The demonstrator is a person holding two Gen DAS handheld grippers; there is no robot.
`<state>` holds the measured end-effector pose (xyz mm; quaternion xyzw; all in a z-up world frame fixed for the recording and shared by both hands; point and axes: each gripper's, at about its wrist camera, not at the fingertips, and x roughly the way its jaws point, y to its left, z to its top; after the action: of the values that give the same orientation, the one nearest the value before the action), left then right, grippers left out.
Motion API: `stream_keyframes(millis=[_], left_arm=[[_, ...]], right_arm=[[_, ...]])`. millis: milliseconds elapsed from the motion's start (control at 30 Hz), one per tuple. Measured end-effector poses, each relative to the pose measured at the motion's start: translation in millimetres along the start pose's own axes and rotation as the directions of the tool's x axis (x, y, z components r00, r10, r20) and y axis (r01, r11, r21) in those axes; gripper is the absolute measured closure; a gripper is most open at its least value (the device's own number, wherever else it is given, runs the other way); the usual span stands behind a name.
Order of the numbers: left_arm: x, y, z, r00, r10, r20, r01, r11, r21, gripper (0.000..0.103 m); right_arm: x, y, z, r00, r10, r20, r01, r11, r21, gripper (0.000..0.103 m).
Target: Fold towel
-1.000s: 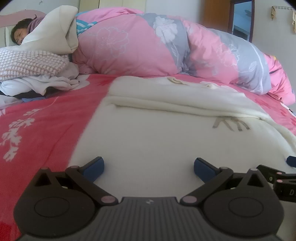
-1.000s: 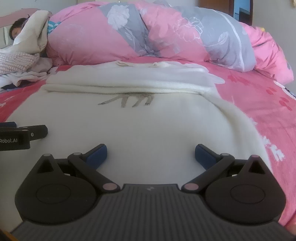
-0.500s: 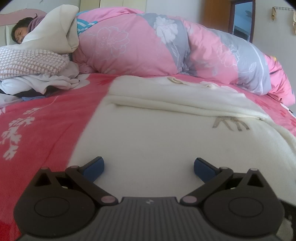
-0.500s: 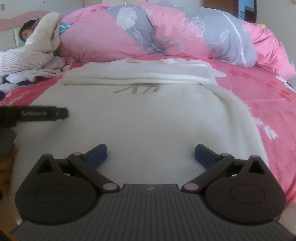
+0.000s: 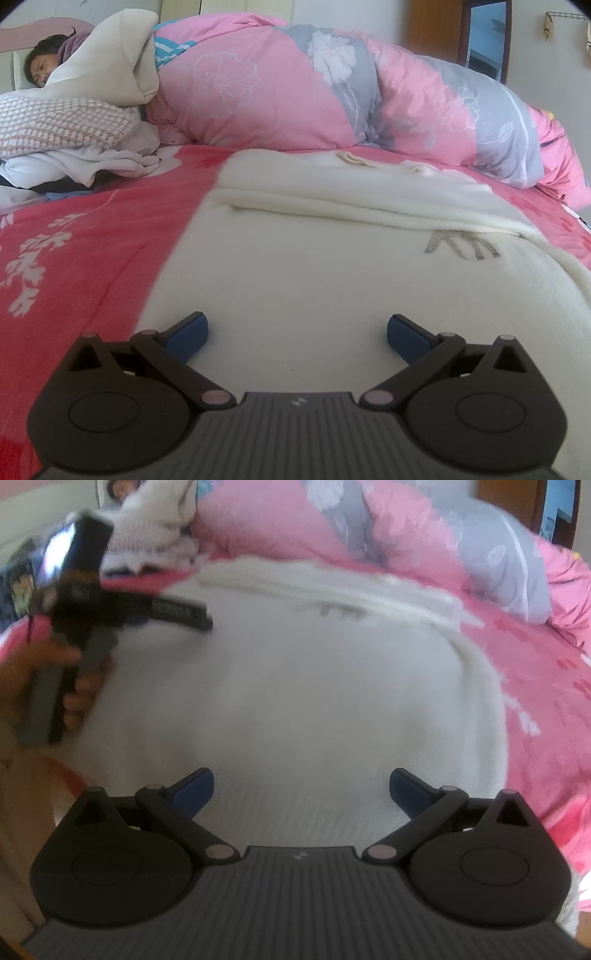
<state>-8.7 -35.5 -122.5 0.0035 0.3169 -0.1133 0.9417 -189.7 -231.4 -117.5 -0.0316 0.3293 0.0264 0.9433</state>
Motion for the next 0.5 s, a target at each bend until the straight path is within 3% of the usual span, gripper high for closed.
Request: stream_keyframes(millis=[167,333,500], left_arm=[[0,-2,0,1.0,0.01,0.0,-0.01,1.0,0.005,0.0],[-1,-3,-2,1.0,0.019,0.007,-0.019,1.0,0.016,0.0],[-2,-7,-3,0.999,0.031,0.011,-0.031,0.999,0.041,0.0]], right_arm=[[6,-14,24,0.994,-0.041,0.105,0.036,0.998,0.048,0.001],[41,-30,36,0.991,-0.081,0.105,0.067,0.99,0.126,0.001],[70,-36,21,0.992,-0.076,0.103,0.058,0.985,0.164,0.001]])
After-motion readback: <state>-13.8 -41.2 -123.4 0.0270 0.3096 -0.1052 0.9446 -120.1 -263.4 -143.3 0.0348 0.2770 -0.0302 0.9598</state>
